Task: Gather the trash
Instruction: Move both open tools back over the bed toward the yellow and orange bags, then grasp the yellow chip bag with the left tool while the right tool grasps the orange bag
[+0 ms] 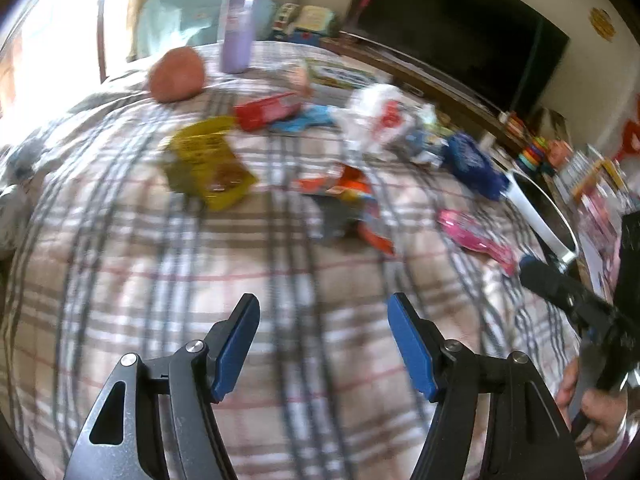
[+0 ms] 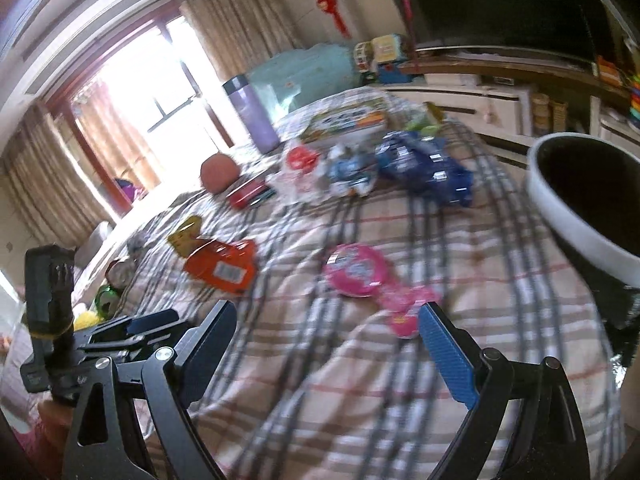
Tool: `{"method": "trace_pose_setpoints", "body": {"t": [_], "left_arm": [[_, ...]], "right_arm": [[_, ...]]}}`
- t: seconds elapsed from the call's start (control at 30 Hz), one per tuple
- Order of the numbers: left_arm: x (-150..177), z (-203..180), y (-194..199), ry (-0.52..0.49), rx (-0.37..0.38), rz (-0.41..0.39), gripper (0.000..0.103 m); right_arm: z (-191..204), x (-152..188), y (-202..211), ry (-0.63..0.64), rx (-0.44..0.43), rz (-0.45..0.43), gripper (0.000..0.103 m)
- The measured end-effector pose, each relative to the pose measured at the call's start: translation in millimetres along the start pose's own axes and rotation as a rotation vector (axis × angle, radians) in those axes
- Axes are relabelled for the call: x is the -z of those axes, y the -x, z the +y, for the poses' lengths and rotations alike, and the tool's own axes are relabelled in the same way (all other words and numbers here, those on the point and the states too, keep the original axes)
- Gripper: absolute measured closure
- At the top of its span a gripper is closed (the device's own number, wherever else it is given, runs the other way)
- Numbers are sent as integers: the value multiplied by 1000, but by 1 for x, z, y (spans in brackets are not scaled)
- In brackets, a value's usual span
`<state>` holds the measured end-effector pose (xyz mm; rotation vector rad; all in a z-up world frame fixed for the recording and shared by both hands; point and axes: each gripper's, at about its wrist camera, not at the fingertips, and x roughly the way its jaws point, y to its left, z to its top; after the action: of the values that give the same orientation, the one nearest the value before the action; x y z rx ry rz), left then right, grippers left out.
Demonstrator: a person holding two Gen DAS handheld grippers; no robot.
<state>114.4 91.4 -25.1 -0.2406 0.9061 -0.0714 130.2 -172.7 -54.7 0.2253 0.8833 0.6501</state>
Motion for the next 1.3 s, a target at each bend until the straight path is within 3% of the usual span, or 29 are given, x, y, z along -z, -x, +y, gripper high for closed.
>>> {"method": "trace_pose_setpoints", "body": {"t": [0.33,0.63,1.03,1.1,1.13,1.17,1.2,1.3], "left_arm": [[-25,45,-9,75,-71,-7,37],[-52,64,-38,99,-54,3,33],[-78,73,-70,97,-55,-18,33],[-79,71,-73,83,-73,-26,36],[-78,69,-73,75,-75,-34,41],[-78,68,-73,68,-70,-34,52],[-79,66,-75,59,-64,-30,54],[-77,59,-74,32,-60,-35,66]], "right_arm": [[52,6,-38,126,-52,43,10],[78,-5,-70,200,-29,116,10],[94,-17,-100,296,10,121,12],[93,-20,-105,296,19,124,20],[92,-20,-107,293,22,128,30],[92,-21,-108,290,24,131,41],[90,-21,-109,285,25,133,54],[85,-21,-107,268,25,129,72]]}}
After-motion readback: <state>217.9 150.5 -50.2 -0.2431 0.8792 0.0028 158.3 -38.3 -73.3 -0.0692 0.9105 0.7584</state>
